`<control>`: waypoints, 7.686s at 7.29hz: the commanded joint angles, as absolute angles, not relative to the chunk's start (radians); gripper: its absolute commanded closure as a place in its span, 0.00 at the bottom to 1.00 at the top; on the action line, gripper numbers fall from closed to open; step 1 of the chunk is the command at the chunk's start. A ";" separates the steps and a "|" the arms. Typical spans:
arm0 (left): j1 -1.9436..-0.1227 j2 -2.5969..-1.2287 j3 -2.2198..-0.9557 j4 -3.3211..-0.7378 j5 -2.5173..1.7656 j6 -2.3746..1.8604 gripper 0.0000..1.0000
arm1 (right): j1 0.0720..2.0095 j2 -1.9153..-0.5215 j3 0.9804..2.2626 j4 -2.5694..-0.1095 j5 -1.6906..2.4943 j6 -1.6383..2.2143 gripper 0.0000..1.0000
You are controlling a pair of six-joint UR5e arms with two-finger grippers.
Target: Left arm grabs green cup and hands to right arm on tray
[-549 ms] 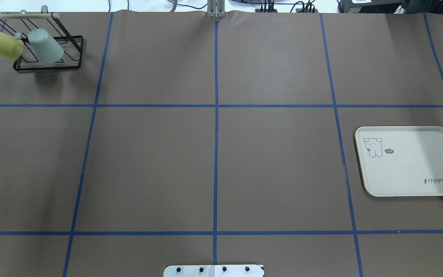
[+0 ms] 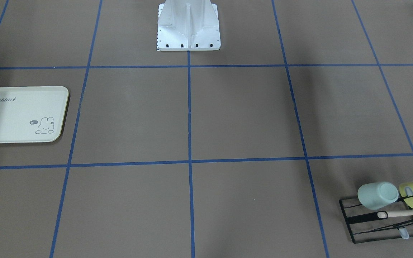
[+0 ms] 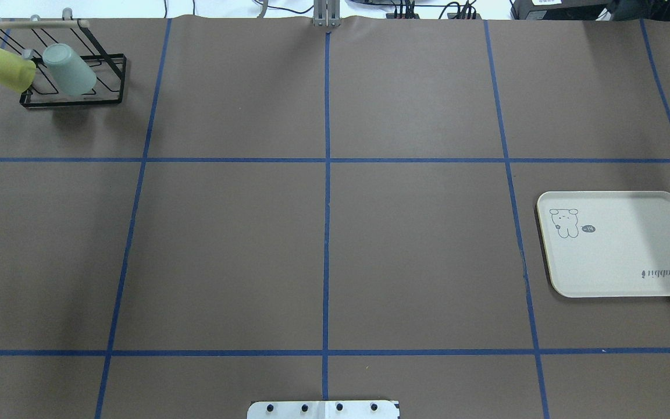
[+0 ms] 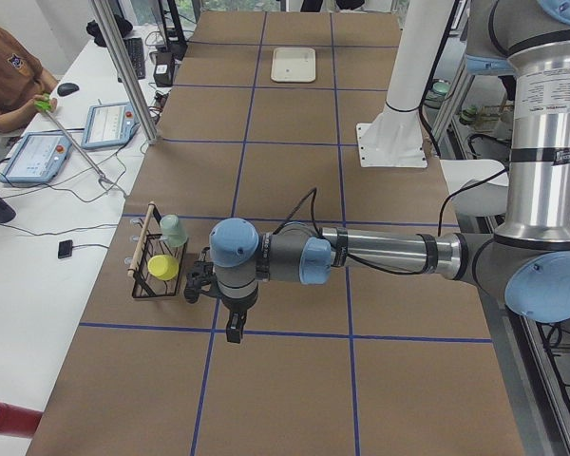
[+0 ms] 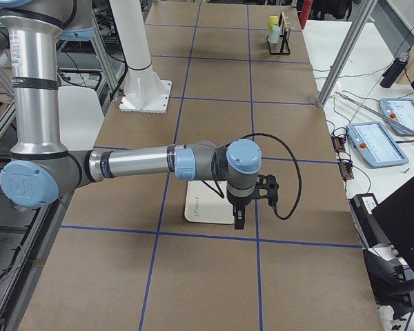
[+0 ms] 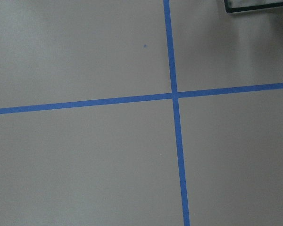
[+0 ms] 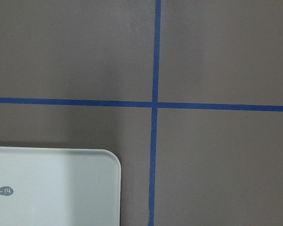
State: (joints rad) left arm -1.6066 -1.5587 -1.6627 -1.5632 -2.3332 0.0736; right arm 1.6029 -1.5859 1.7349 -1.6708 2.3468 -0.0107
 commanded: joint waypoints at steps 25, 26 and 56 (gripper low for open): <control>-1.083 -2.011 -1.356 -2.114 -1.786 -0.950 0.00 | 1.601 -1.575 1.735 -1.669 2.342 -0.011 0.00; -1.083 -2.014 -1.353 -2.114 -1.786 -0.950 0.00 | 1.601 -1.574 1.735 -1.669 2.342 -0.011 0.00; -0.718 -2.008 -2.045 -2.019 -1.499 -1.971 0.83 | 1.493 -1.301 1.556 -1.243 2.710 0.241 0.03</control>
